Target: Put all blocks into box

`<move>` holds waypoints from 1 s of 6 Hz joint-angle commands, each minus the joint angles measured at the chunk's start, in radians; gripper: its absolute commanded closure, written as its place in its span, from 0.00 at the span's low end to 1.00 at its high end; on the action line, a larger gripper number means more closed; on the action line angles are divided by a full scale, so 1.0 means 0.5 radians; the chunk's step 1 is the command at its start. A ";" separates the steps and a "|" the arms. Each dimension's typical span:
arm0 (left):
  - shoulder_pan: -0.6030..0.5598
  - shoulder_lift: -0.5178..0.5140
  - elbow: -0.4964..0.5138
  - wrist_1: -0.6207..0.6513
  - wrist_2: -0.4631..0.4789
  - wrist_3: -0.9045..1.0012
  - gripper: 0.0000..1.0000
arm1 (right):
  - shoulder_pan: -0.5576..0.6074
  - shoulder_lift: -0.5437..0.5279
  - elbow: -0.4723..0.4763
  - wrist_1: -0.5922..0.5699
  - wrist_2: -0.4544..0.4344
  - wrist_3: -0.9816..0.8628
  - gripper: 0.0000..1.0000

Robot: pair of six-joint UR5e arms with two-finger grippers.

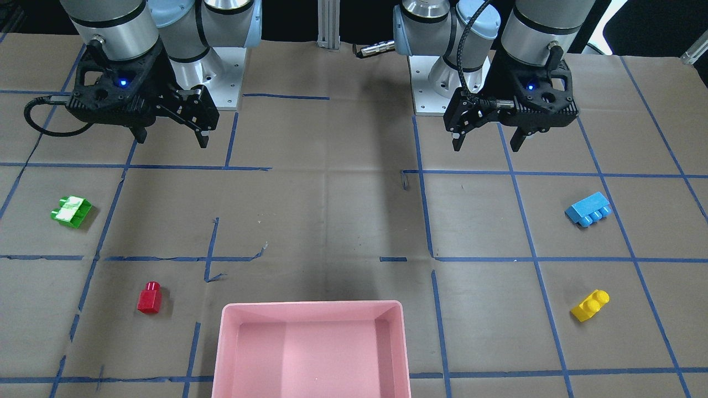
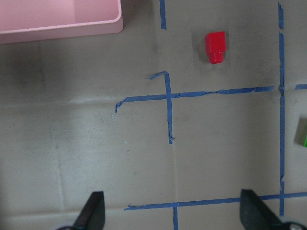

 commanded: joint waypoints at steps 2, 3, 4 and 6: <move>0.000 0.011 -0.003 0.000 0.001 0.003 0.00 | 0.000 0.000 0.000 0.000 0.003 0.000 0.00; 0.000 0.008 -0.006 0.000 0.001 0.006 0.00 | 0.000 0.000 0.000 0.000 0.003 0.000 0.00; 0.006 0.011 -0.003 0.000 0.004 0.021 0.00 | 0.000 0.000 0.000 0.000 0.003 0.000 0.00; 0.107 0.014 -0.006 -0.003 0.004 0.049 0.00 | 0.000 0.000 0.000 -0.003 0.012 0.006 0.00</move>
